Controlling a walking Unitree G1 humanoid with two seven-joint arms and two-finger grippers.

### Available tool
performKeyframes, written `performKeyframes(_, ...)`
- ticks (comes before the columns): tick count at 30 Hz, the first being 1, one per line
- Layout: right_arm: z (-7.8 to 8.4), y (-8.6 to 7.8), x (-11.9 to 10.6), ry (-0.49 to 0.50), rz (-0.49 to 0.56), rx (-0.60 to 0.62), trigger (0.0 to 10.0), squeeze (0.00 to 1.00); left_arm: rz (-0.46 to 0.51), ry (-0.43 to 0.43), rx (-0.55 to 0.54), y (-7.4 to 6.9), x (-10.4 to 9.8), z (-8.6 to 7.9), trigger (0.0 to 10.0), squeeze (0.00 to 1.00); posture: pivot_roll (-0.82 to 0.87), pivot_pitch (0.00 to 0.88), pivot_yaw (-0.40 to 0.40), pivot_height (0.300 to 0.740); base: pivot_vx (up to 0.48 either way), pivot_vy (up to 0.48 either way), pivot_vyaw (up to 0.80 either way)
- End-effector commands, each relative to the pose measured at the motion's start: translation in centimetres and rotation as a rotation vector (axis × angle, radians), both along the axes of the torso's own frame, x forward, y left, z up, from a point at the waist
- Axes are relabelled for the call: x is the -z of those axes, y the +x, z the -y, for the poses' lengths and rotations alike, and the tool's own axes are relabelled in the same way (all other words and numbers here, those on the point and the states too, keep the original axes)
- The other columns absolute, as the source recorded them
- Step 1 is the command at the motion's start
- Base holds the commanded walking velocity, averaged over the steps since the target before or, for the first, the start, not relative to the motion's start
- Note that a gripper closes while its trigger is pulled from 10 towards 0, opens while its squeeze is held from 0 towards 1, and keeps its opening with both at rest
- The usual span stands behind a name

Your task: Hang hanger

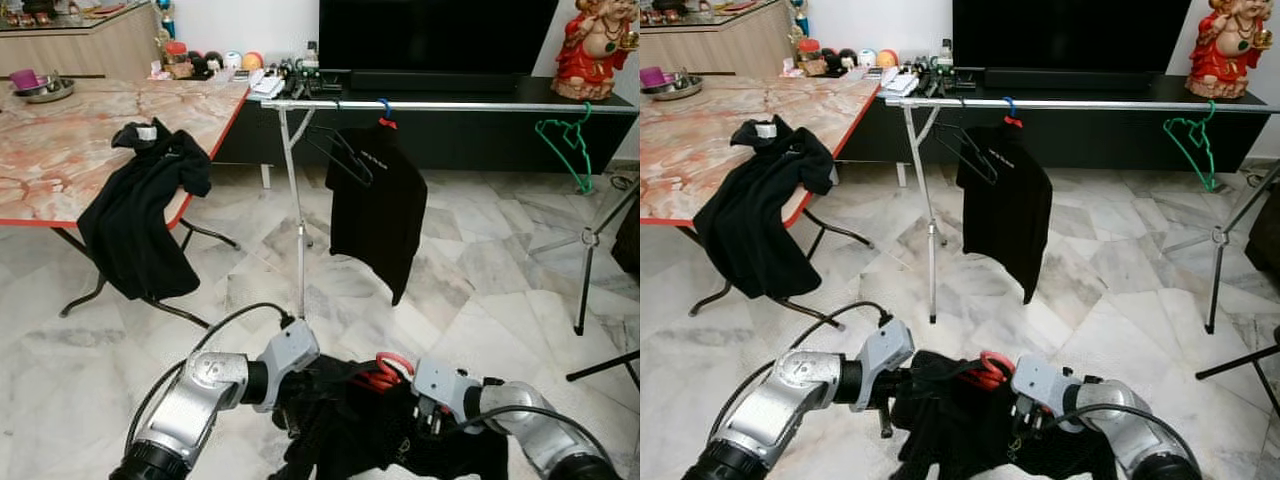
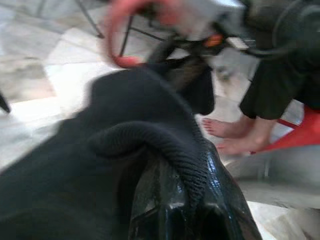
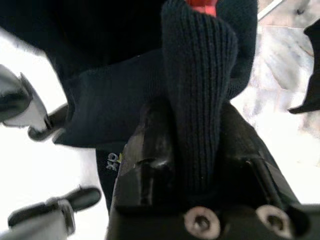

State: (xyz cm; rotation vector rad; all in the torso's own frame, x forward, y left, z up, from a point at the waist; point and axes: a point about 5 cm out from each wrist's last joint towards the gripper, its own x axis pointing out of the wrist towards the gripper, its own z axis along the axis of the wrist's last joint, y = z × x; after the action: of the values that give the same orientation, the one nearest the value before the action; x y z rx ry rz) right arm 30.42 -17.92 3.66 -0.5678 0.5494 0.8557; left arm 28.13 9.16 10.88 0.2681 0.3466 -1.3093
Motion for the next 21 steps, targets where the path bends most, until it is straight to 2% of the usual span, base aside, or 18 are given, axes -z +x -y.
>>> performKeyframes(1, -0.3, 0.6, -0.4, 0.047, 0.008, 0.05, 0.0, 0.0, 0.013, -0.019, 0.025, -0.3, -0.7, 0.7, 0.0, 0.0, 0.07, 0.039, 0.004, 0.74, 0.0, 0.0, 0.0)
performKeyframes(5, -0.8, 1.1, -0.7, 0.121, 0.024, 0.114, 0.0, 0.0, -0.002, -0.015, 0.07, -1.0, -1.1, 1.0, 0.0, 0.0, 0.08, 0.035, 0.006, 0.74, 0.0, 0.0, 0.0)
performKeyframes(6, -0.9, 1.4, -0.9, 0.154, 0.028, 0.142, 0.0, 0.0, -0.01, -0.011, 0.081, -1.3, -1.1, 1.1, 0.0, 0.0, 0.08, 0.035, 0.007, 0.74, 0.0, 0.0, 0.0)
performKeyframes(7, -1.1, 2.1, -1.7, 0.257, 0.046, 0.209, 0.0, 0.0, -0.025, 0.03, 0.117, -2.0, -0.6, 0.9, 0.0, 0.0, 0.08, 0.032, 0.011, 0.74, 0.0, 0.0, 0.0)
performKeyframes(9, -1.0, 2.6, -2.2, 0.303, 0.065, 0.253, 0.0, 0.0, -0.034, 0.062, 0.124, -2.4, -0.2, 0.5, 0.4, 0.0, 0.08, 0.032, 0.013, 0.74, 0.0, 0.0, 0.0)
performKeyframes(10, -0.9, 2.8, -2.4, 0.321, 0.069, 0.27, 0.0, 0.0, -0.039, 0.067, 0.116, -2.4, -0.1, 0.4, 5.4, 0.0, 0.08, 0.032, 0.013, 0.74, 0.0, 0.0, 0.0)
performKeyframes(11, -0.9, 3.0, -2.7, 0.342, 0.074, 0.285, 0.0, 0.0, -0.042, 0.07, 0.105, -2.5, 0.0, 0.2, 8.7, 0.0, 0.08, 0.029, 0.015, 0.74, 0.0, 0.0, 0.0)
performKeyframes(12, -0.8, 3.0, -2.8, 0.351, 0.079, 0.293, 0.0, 0.0, -0.043, 0.073, 0.097, -2.5, 0.1, 0.2, 10.0, 0.0, 0.08, 0.028, 0.016, 0.74, 0.0, 0.0, 0.0)
performKeyframes(13, -0.8, 3.1, -2.9, 0.356, 0.082, 0.298, 0.0, 0.0, -0.044, 0.076, 0.091, -2.6, 0.1, 0.1, 10.0, 0.0, 0.08, 0.028, 0.016, 0.74, 0.0, 0.0, 0.0)
performKeyframes(14, -0.8, 3.2, -3.0, 0.358, 0.088, 0.302, 0.0, 0.0, -0.04, 0.078, 0.096, -2.7, 0.1, 0.1, 10.0, 0.58, 0.08, 0.025, 0.016, 0.74, 0.0, 0.0, 0.0)
performKeyframes(15, -0.8, 3.2, -3.0, 0.351, 0.095, 0.301, 0.0, 0.0, -0.042, 0.076, 0.102, -2.8, 0.1, 0.1, 10.0, 0.95, 0.08, 0.025, 0.016, 0.74, 0.0, 0.0, 0.0)
performKeyframes(16, -0.8, 3.2, -3.0, 0.346, 0.099, 0.3, 0.0, 0.0, -0.043, 0.075, 0.106, -2.9, 0.1, 0.1, 10.0, 0.95, 0.08, 0.025, 0.016, 0.74, 0.0, 0.0, 0.0)
performKeyframes(17, -0.8, 3.2, -3.0, 0.343, 0.101, 0.302, 0.0, 0.0, -0.047, 0.073, 0.111, -3.0, 0.0, 0.2, 10.0, 1.0, 0.08, 0.021, 0.016, 0.74, 0.0, 0.0, 0.0)
performKeyframes(21, -0.8, 3.3, -3.0, 0.347, 0.116, 0.313, 0.0, 0.0, -0.051, 0.078, 0.118, -3.2, -0.1, 0.3, 10.0, 1.0, 0.08, 0.017, 0.016, 0.74, 0.0, 0.0, 0.0)
